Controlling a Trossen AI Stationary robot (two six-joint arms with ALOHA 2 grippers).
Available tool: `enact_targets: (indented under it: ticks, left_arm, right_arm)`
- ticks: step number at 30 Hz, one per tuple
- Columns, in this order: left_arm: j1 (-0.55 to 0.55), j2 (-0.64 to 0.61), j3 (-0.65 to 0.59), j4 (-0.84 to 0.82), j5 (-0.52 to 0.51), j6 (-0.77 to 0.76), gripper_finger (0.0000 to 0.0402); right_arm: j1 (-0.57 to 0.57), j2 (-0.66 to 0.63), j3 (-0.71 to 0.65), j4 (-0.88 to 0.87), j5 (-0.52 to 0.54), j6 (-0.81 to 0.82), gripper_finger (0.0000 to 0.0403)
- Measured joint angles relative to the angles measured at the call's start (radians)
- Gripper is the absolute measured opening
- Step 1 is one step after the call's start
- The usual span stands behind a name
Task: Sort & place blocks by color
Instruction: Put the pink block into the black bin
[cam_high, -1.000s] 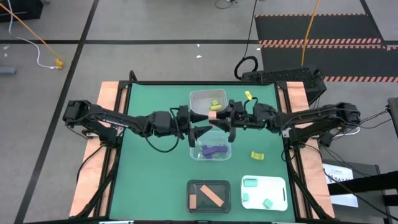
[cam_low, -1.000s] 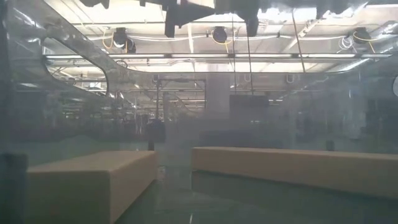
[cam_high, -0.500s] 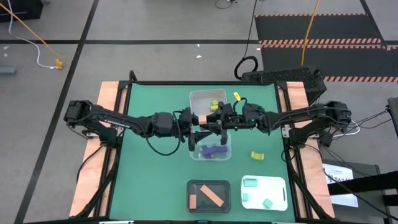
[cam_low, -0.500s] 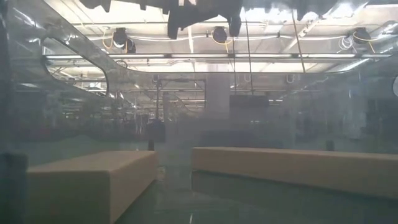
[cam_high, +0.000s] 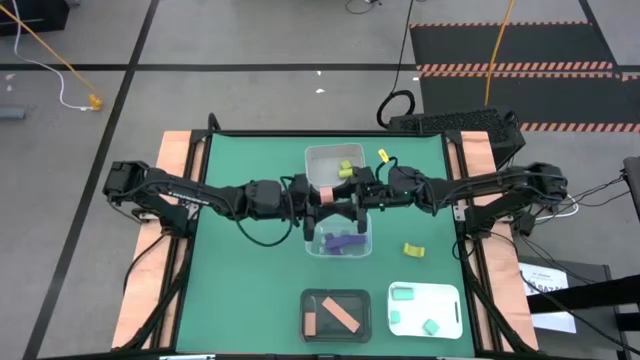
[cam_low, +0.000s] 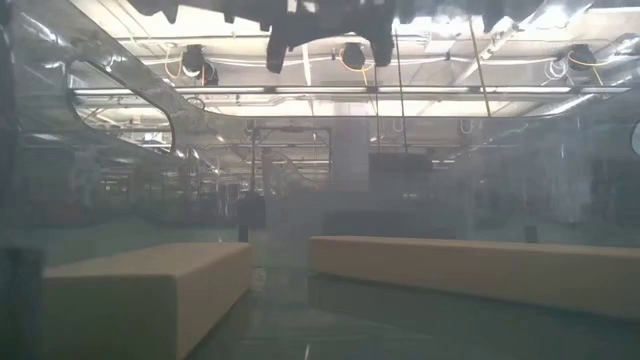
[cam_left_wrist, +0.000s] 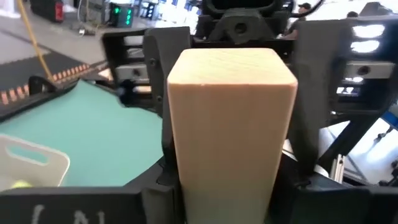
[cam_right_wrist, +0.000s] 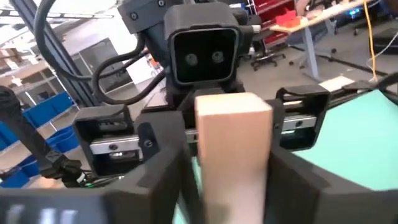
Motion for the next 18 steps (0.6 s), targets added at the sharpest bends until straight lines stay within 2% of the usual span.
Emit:
enact_targets:
  ticks: [3,7,12,18]
  left_arm:
    - [0.0,0.0,0.0,-0.022,-0.002,-0.056,0.0131]
    - [-0.014,0.0,0.0,-0.031,-0.002,-0.113,0.0131]
    - [-0.045,0.0,0.0,-0.031,-0.001,-0.217,0.0131]
    - [-0.119,0.001,0.0,-0.024,-0.002,-0.42,0.0131]
  right_arm:
    - [0.0,-0.035,0.0,-0.064,0.002,-0.004,0.0244]
    - [0.0,-0.116,-0.001,-0.194,0.004,-0.04,0.0281]
    - [-0.001,-0.229,0.0,-0.405,0.037,-0.022,0.0285]
    - [-0.001,-0.311,-0.001,-0.698,0.082,0.198,0.0266]
